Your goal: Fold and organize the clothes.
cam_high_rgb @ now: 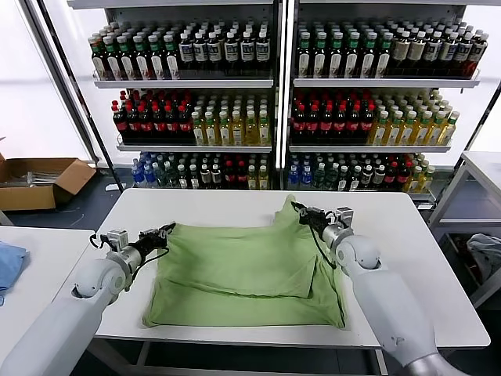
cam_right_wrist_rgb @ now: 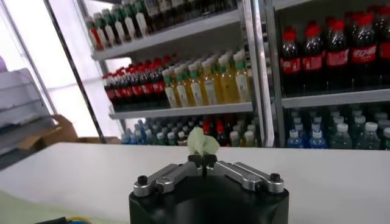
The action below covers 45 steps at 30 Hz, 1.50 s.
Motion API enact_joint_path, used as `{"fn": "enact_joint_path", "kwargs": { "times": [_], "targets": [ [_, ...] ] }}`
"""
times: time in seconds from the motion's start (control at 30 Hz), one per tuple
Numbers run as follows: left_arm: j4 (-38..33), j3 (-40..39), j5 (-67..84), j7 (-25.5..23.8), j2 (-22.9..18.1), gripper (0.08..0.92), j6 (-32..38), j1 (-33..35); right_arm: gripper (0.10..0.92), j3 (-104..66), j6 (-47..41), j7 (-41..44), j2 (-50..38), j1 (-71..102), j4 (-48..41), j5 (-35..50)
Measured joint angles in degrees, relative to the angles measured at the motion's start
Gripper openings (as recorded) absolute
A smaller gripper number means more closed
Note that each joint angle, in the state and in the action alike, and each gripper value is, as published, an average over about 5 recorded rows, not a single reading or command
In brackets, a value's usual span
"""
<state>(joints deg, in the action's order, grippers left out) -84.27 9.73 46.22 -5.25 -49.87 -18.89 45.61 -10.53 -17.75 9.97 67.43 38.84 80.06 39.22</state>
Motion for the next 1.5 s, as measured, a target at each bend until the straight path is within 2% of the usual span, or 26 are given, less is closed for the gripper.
{"fn": "enact_joint_path", "kwargs": {
  "times": [0.37,0.8,0.97,1.07,1.3,1.5],
  "targets": [
    [-10.9,7.4,-0.2,1.5,1.9,0.092,-0.9,10.0,0.108,-8.0,0.3,-1.5,-1.6,15.5,15.8,0.4],
    [-20.0,14.9,-3.6,0.2,0.7,0.092,-1.5,25.0,0.125,-15.8,1.7,-2.0,-0.3,33.8,26.8,-6.7],
    [-22.3,16.9,-4.8,0.0,0.5,0.098,-2.6,29.2,0.251,-18.2,1.5,-2.2,-0.7,38.2,29.7,-8.5],
    [-23.4,18.2,-5.2,0.2,0.6,0.131,-3.3,31.2,0.338,-19.9,1.8,-2.1,-1.0,40.4,31.4,-9.0],
    [-26.5,22.0,-5.6,1.2,0.6,0.318,-4.1,35.5,0.528,-25.8,3.6,-0.6,-1.1,46.0,33.6,-10.1],
    [-29.6,24.1,-6.0,4.0,-1.2,0.491,-3.2,38.1,0.702,-31.9,8.2,1.6,-0.3,51.0,35.0,-10.6]
  ]
}}
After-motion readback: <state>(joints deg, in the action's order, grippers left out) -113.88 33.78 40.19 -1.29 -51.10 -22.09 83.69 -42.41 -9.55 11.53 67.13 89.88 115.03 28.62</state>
